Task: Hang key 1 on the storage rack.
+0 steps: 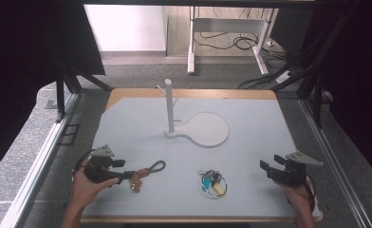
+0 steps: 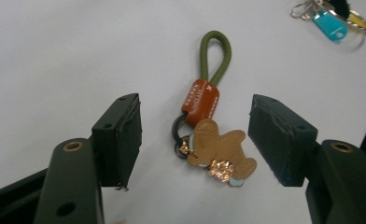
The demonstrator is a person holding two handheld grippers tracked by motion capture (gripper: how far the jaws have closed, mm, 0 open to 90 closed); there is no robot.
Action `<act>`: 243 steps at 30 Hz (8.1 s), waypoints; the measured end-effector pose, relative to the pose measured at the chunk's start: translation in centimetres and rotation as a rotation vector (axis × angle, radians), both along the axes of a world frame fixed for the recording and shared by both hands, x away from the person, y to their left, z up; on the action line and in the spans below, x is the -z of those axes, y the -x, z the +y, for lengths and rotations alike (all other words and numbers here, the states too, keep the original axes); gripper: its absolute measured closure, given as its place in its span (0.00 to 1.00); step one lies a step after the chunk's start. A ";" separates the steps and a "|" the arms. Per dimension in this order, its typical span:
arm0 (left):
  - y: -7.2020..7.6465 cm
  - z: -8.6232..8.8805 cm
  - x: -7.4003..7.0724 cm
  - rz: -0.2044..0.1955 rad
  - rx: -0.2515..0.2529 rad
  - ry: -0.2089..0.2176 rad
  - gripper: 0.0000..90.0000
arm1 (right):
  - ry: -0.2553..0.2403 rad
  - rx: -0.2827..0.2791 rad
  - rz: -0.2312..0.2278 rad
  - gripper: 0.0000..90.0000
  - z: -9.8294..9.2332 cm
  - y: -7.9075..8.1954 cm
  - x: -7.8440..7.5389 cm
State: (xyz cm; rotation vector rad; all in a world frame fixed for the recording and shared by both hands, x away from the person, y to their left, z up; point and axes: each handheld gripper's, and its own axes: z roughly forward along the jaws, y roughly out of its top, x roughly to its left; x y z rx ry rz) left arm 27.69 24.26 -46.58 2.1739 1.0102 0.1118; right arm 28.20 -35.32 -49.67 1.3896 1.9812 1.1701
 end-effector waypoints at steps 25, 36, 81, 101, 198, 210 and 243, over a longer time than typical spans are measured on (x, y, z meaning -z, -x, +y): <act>-3.0 -2.7 -3.6 0.062 0.123 -0.110 0.48 | 0.057 -0.014 0.024 0.34 0.6 0.3 -0.3; -3.9 -3.6 -3.7 0.114 0.164 -0.139 0.52 | 0.054 -0.003 0.025 0.34 0.5 0.3 -0.3; -5.6 -9.0 1.0 0.212 0.381 -0.475 0.63 | 0.108 -0.043 0.033 0.33 1.7 0.1 0.2; -5.7 -7.3 -0.5 0.206 0.306 -0.363 0.74 | 0.113 -0.034 0.028 0.33 1.6 0.1 0.1; -16.3 -4.0 -15.9 0.077 0.118 -0.164 0.74 | 0.108 0.010 0.033 0.34 0.5 0.0 -0.1; -17.8 -4.2 -15.7 0.093 0.107 -0.156 0.74 | 0.113 0.000 0.040 0.34 0.9 0.0 0.0; -20.2 -5.9 -13.6 0.131 0.169 -0.104 0.74 | 0.127 0.008 0.041 0.34 1.0 -0.1 0.1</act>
